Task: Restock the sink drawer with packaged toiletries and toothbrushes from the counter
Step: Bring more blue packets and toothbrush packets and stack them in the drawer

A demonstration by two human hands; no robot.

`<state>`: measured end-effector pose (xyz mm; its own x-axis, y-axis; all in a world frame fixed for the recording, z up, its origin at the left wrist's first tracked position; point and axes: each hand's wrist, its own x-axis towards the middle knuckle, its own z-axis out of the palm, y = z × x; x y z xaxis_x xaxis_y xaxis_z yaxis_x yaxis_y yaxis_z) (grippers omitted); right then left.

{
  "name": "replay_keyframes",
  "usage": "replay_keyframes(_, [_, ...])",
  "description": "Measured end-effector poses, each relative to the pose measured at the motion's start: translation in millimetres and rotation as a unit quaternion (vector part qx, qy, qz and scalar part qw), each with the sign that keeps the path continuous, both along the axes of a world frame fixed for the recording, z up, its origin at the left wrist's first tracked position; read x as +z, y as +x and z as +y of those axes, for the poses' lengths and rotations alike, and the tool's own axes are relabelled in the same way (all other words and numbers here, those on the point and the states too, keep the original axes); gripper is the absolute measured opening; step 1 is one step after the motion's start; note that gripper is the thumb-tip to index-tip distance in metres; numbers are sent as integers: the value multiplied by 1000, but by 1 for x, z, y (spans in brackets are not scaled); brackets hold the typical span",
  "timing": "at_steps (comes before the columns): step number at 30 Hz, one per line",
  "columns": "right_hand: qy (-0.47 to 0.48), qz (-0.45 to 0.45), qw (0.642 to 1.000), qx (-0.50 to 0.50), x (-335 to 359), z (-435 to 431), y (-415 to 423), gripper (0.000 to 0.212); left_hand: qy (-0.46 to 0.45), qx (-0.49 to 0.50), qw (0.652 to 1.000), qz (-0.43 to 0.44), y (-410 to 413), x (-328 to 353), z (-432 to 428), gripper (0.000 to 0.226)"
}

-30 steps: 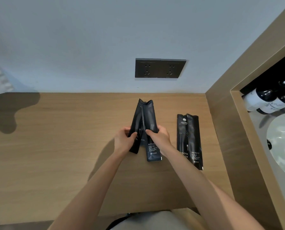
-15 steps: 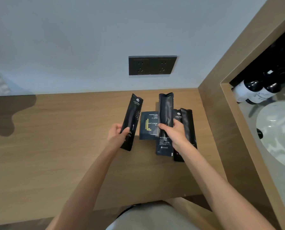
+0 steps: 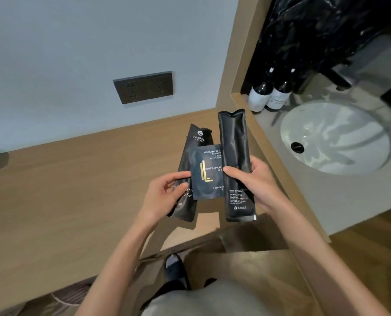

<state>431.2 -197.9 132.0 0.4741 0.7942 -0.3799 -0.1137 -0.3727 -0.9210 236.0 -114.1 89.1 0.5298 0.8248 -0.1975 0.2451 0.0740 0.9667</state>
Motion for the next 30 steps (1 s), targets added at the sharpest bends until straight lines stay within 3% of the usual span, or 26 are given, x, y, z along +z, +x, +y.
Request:
replay_keyframes(10, [79, -11, 992, -97, 21, -185, 82, 21, 82, -63, 993, -53, 107, 39, -165, 22])
replay_keyframes(18, [91, -53, 979, -173, 31, -318, 162, 23, 31, -112, 990, -75, 206, 51, -279, 22])
replay_keyframes(24, [81, -97, 966, -227, 35, -379, 221, 23, 17, -201, 976, -86, 288, 61, -327, 18])
replay_keyframes(30, [93, -133, 961, -224, 38, -415, 296, 16, 14, -220, 973, -71, 385, 54, -354, 18])
